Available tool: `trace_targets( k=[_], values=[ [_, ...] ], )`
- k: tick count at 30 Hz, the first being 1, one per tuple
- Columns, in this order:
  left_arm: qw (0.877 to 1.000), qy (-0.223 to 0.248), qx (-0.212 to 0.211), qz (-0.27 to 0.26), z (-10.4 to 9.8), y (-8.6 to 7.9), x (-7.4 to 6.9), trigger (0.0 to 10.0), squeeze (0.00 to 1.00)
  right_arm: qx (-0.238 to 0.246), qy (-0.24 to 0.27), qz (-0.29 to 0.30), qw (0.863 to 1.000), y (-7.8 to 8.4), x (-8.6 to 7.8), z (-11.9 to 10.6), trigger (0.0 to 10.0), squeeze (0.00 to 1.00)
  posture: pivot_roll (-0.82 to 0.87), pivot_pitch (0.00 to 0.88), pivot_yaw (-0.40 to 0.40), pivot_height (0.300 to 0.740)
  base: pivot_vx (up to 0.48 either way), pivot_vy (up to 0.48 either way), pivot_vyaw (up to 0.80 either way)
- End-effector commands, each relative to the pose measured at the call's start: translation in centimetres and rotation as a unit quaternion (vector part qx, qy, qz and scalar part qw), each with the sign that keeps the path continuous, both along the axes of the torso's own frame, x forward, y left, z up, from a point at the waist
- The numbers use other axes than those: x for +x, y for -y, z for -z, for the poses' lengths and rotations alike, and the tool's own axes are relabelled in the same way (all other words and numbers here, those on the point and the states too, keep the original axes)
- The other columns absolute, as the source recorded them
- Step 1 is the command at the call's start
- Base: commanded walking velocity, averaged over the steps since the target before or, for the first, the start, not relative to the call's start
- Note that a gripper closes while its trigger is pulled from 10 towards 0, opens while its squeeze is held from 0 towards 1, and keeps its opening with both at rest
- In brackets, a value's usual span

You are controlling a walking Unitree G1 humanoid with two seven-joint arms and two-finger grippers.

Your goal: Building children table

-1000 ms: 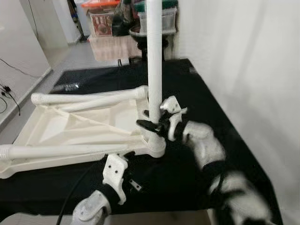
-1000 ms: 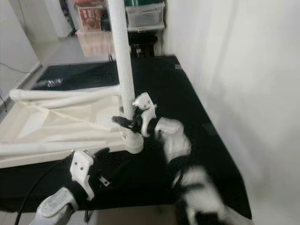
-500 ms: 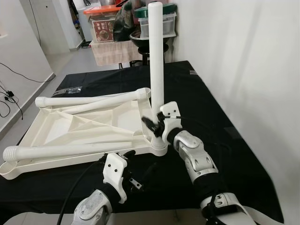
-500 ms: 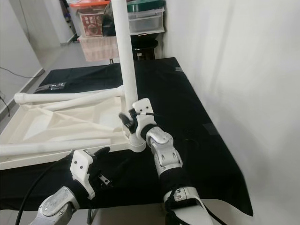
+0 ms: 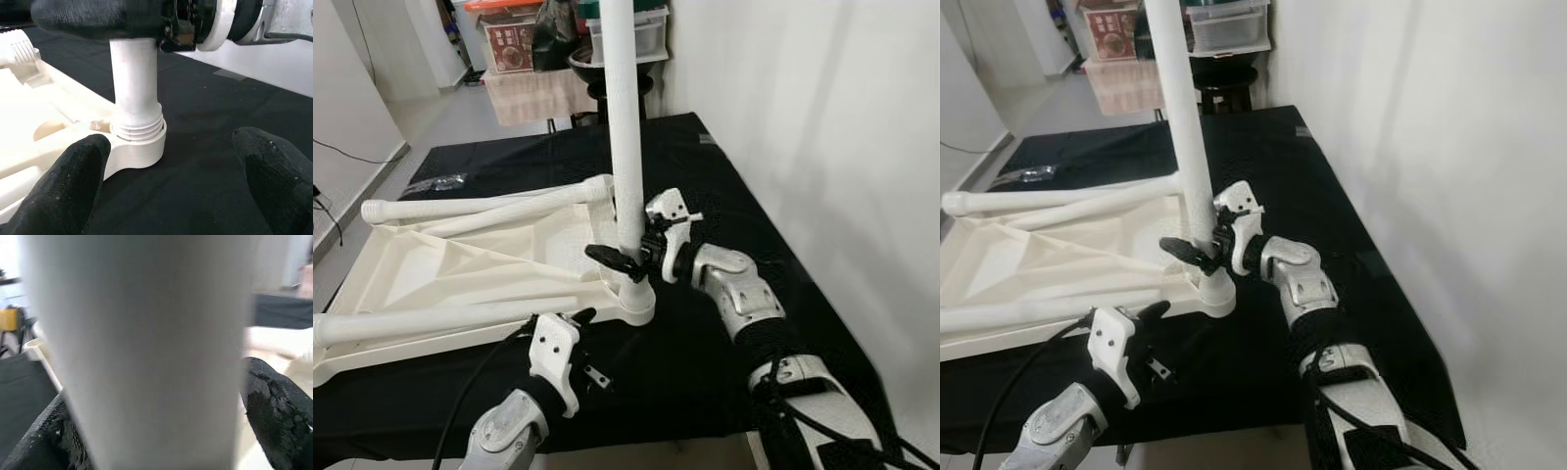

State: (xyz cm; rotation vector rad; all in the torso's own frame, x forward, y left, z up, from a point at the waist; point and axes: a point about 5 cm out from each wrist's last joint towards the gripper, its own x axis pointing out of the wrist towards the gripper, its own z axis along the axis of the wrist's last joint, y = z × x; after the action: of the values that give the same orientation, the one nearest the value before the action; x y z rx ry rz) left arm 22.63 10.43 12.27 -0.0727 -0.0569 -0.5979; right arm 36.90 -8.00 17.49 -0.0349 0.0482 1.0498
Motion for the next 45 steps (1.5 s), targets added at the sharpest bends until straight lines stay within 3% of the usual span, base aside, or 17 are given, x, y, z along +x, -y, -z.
trace_targets(
  k=[1,3,4,5,19,20,21,22,23,26,28,35,36,37,38,39,45],
  values=[
    [1.000,-0.012,0.004,-0.004,0.6,-0.2,0.0,10.0,0.00,0.003,0.004,-0.019,1.000,-0.8,-0.1,-0.2,10.0,0.00,-0.02,0.000,0.049,0.740,0.000,0.000,0.00],
    [1.000,-0.012,0.004,-0.004,0.6,-0.2,0.0,10.0,0.00,-0.009,0.000,-0.041,0.999,-0.7,0.0,0.0,10.0,0.00,-0.02,0.000,0.048,0.740,0.000,0.000,0.00],
    [1.000,-0.012,0.006,-0.005,0.7,-0.1,0.0,10.0,0.00,-0.036,-0.014,-0.060,0.997,-0.5,0.1,0.5,3.0,0.00,0.01,0.000,0.042,0.740,0.000,0.000,0.00],
    [1.000,-0.012,0.007,-0.006,0.7,-0.1,0.0,10.0,0.00,-0.052,-0.029,-0.069,0.996,-0.3,0.2,0.9,0.0,0.00,0.02,0.000,0.042,0.740,0.000,0.000,0.00],
    [1.000,-0.006,0.011,-0.013,0.6,0.1,-0.3,10.0,0.00,-0.122,-0.051,0.058,0.990,3.4,0.5,3.9,0.0,0.00,0.01,0.000,0.036,0.740,0.000,0.000,0.00],
    [1.000,-0.004,0.011,-0.018,0.6,0.0,-0.4,10.0,0.00,-0.135,-0.064,0.129,0.980,4.3,0.5,4.9,0.0,0.00,0.01,0.002,0.031,0.740,0.000,0.000,0.00],
    [1.000,-0.001,0.011,-0.024,0.5,-0.2,-0.6,10.0,0.00,-0.116,-0.072,0.294,0.946,5.8,0.8,5.6,0.0,0.00,0.01,0.011,0.023,0.740,0.000,0.000,0.00],
    [1.000,-0.001,0.011,-0.024,0.5,-0.2,-0.6,10.0,0.00,-0.116,-0.072,0.294,0.946,5.8,0.8,5.6,0.0,0.00,0.01,0.011,0.023,0.740,0.000,0.000,0.00],
    [1.000,-0.001,0.011,-0.027,0.5,-0.3,-0.7,10.0,0.00,-0.045,-0.124,0.384,0.914,5.8,-0.1,6.1,0.0,0.00,0.01,0.015,0.023,0.740,0.000,0.000,0.00],
    [1.000,-0.001,0.010,-0.029,0.4,-0.6,-0.6,10.0,0.00,-0.025,-0.126,0.341,0.931,3.6,-3.9,6.6,0.0,0.00,-0.01,0.029,0.041,0.740,0.000,0.000,0.00],
    [1.000,-0.004,0.010,-0.024,0.6,-0.5,-0.4,10.0,0.00,-0.059,-0.080,0.285,0.953,2.8,-4.0,6.1,0.0,0.00,-0.01,0.002,0.042,0.740,0.000,0.000,0.00],
    [1.000,-0.004,0.013,-0.023,0.6,-0.7,-0.2,10.0,0.00,-0.076,-0.058,0.283,0.954,2.5,-2.9,5.6,0.0,0.00,0.00,0.000,0.044,0.740,0.000,0.000,0.00],
    [1.000,-0.003,0.012,-0.029,0.6,-0.8,-0.1,10.0,0.00,-0.075,-0.068,0.274,0.956,1.8,-3.3,5.6,10.0,0.00,0.00,0.000,0.051,0.740,0.000,0.000,0.00],
    [0.999,-0.003,0.012,-0.032,0.6,-0.9,-0.1,10.0,0.00,-0.082,-0.067,0.255,0.961,1.2,-3.7,5.4,10.0,0.58,-0.01,0.000,0.054,0.740,0.000,0.000,0.00],
    [0.999,-0.003,0.012,-0.032,0.6,-0.9,-0.1,10.0,0.00,-0.082,-0.067,0.255,0.961,1.2,-3.7,5.4,10.0,0.58,-0.01,0.000,0.054,0.740,0.000,0.000,0.00],
    [0.999,-0.003,0.011,-0.034,0.6,-0.9,0.0,10.0,0.00,-0.087,-0.065,0.242,0.964,0.9,-4.0,5.3,10.0,1.00,-0.01,0.000,0.054,0.740,0.000,0.000,0.00],
    [1.000,-0.004,0.012,-0.027,0.6,-0.9,0.2,10.0,0.00,0.025,-0.033,0.062,0.997,-2.2,-4.3,1.1,10.0,1.00,-0.01,0.000,0.060,0.740,0.000,0.000,0.00]
  ],
)
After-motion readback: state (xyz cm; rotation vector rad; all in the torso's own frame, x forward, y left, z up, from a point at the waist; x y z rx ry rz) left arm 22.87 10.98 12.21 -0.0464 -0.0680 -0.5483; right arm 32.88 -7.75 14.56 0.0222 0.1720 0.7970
